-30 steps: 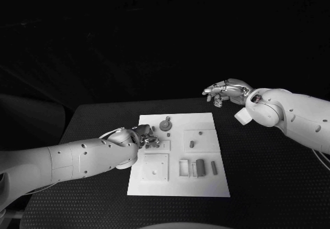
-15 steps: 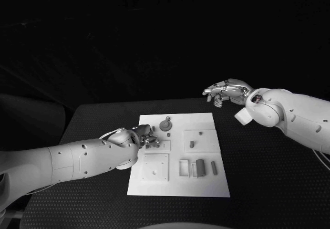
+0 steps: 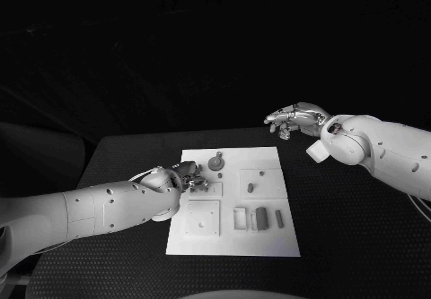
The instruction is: Assemble the parts on the task board
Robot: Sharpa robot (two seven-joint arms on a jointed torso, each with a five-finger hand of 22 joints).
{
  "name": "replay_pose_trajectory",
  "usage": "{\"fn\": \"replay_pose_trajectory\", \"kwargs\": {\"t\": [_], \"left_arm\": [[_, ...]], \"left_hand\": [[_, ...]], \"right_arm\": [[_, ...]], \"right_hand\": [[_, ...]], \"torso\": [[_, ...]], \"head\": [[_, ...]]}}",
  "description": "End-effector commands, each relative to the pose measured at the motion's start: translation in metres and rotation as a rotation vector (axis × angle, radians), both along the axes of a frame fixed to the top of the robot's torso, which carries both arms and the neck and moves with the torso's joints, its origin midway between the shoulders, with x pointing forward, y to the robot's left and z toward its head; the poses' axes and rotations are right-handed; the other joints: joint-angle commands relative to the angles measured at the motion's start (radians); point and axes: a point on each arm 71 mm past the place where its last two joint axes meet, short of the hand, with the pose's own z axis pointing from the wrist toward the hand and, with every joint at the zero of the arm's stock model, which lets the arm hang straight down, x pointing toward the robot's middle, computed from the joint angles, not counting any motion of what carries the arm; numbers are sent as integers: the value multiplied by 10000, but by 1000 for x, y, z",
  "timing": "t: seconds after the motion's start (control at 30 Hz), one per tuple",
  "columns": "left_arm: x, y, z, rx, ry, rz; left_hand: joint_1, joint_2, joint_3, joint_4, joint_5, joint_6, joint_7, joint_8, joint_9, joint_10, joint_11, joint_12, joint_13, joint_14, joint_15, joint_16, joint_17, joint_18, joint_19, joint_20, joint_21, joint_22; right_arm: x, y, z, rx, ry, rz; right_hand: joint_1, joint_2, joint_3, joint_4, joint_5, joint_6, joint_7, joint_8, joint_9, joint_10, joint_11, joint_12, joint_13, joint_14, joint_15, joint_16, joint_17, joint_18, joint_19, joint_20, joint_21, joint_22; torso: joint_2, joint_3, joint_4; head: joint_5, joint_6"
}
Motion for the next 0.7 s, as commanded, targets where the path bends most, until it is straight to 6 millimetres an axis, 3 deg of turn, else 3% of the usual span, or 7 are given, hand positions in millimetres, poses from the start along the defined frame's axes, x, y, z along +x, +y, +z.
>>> {"fn": "replay_pose_trajectory", "kwargs": {"t": [0.03,0.7], "left_arm": [[0,-2,2,-46,-240,-123],[2,-3,-2,71,-144,-107]], "left_hand": [[187,235,861,749,33,843,-46,70,8,292,-202,-2,11,146,-220,38,-14,391,61,-4,9,161],[169,158,912,802,-10,817,-37,61,7,275,-195,-11,8,132,-224,38,-51,389,57,5,4,157]], "right_arm": [[-1,1,0,-2,-9,198],[-1,2,0,-9,19,220]], "right_hand": [[-31,51,5,11,43,37,35,36,17,-7,-60,35,8,-21,-51,32,-11,467,-1,-71,-34,93],[-69,69,6,28,42,42,34,36,18,-8,-61,44,6,-21,-53,30,-16,467,1,-72,-41,91]], "torso": [[0,0,0],[4,8,-4]], "head": [[-7,6],[-27,-20]]}}
